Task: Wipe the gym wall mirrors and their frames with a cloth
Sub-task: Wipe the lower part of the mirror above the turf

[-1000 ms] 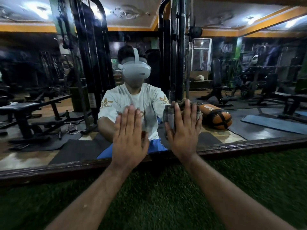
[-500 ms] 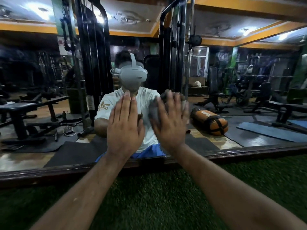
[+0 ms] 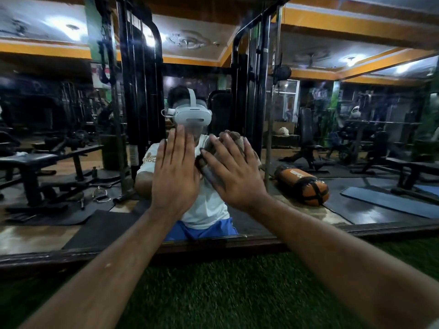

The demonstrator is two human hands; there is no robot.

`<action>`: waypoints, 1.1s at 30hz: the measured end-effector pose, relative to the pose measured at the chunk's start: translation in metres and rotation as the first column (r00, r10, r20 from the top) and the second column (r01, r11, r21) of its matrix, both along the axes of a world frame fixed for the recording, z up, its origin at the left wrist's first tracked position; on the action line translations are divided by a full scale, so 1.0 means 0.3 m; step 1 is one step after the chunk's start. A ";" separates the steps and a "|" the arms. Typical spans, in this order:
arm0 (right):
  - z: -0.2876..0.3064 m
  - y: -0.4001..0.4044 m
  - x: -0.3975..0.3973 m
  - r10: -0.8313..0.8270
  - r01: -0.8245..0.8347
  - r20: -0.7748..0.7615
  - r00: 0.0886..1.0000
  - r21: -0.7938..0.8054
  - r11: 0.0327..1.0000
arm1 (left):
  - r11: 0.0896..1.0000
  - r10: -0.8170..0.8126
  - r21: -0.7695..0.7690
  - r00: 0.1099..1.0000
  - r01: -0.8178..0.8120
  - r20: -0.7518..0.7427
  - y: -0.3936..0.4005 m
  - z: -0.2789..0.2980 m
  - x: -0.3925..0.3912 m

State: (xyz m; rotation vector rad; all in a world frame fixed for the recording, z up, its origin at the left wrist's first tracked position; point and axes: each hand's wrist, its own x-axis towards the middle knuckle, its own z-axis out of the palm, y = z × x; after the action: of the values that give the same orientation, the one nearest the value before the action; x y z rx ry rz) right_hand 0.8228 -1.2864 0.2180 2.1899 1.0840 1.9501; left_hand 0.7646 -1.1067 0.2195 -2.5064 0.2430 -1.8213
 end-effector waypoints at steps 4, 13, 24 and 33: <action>0.106 -0.052 0.018 -0.044 0.046 0.051 0.998 -0.041 0.998 | 0.999 -0.007 0.032 1.000 0.007 0.006 0.017 -0.002 0.002; 0.132 0.150 -0.024 0.072 -0.072 0.018 0.997 -0.032 0.997 | 0.998 -0.046 -0.051 0.997 0.049 0.060 0.084 0.007 -0.003; 0.034 0.155 -0.042 0.115 -0.111 -0.061 0.991 0.070 0.991 | 0.992 -0.094 -0.082 0.995 0.095 0.011 0.066 -0.120 -0.041; -0.129 0.053 -0.040 0.081 -0.022 -0.123 0.989 0.421 0.907 | 0.994 -0.092 -0.058 0.993 0.087 -0.074 0.007 -0.295 -0.042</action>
State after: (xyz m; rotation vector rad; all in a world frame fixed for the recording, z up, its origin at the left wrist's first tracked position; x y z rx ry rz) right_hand 0.8107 -1.2706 0.1793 2.5627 0.7960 2.2624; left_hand 0.7519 -1.1046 0.1310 -2.6477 0.3169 -1.7884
